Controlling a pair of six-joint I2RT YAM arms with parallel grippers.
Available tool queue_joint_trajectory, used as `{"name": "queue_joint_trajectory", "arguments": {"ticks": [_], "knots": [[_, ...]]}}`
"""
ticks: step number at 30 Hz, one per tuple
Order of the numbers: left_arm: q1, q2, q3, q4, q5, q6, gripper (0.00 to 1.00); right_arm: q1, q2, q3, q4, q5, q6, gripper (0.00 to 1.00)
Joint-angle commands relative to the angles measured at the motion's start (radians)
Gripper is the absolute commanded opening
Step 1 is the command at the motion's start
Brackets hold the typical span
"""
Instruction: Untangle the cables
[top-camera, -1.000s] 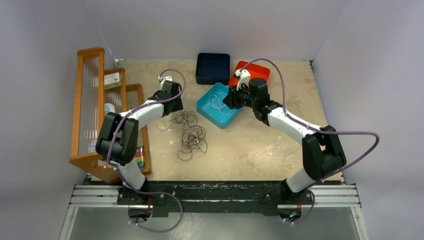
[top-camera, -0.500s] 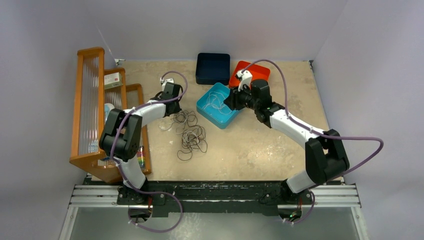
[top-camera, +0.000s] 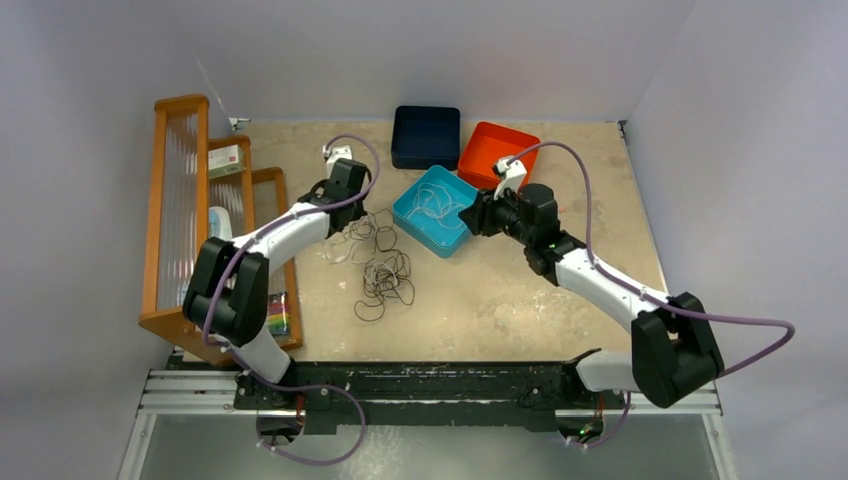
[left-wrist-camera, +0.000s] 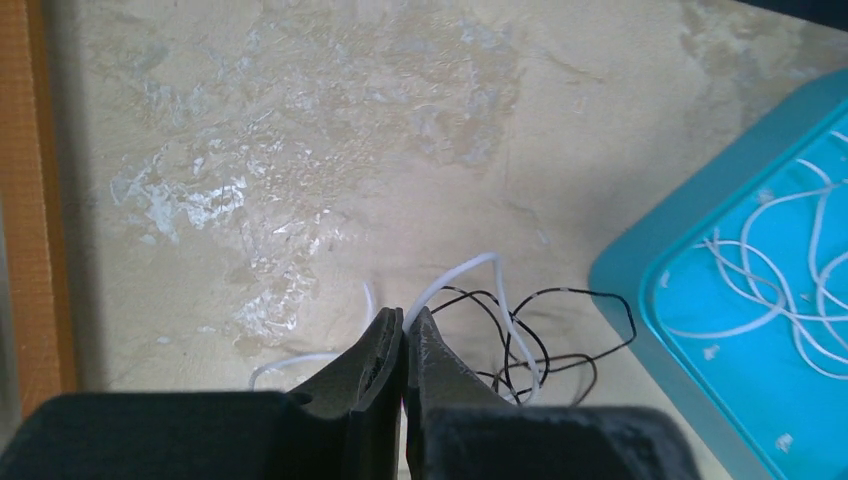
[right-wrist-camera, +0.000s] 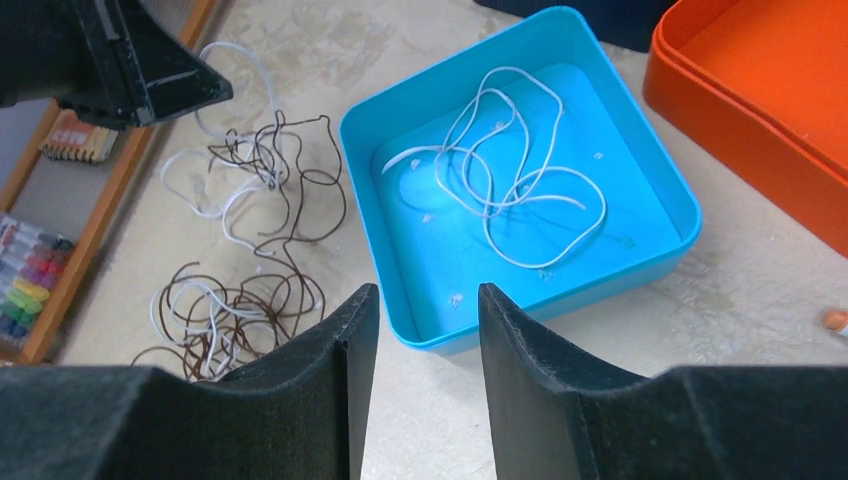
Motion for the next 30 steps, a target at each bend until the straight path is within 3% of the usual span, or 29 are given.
{"name": "queue_joint_trajectory", "arguments": {"ticks": [1,17,24,30], "knots": [[-0.021,-0.094,0.056,-0.041,-0.065,0.018,0.0,0.005,-0.059,-0.009,0.109,0.066,0.032,0.44],[-0.029,-0.228,0.06,-0.081,-0.022,0.041,0.0,0.005,-0.153,-0.087,0.227,0.086,0.075,0.47],[-0.029,-0.281,0.068,-0.085,0.054,0.062,0.0,0.005,-0.182,-0.096,0.253,0.157,0.091,0.64],[-0.029,-0.332,0.068,-0.074,0.099,0.102,0.0,0.005,-0.197,-0.112,0.313,0.155,0.086,0.67]]}}
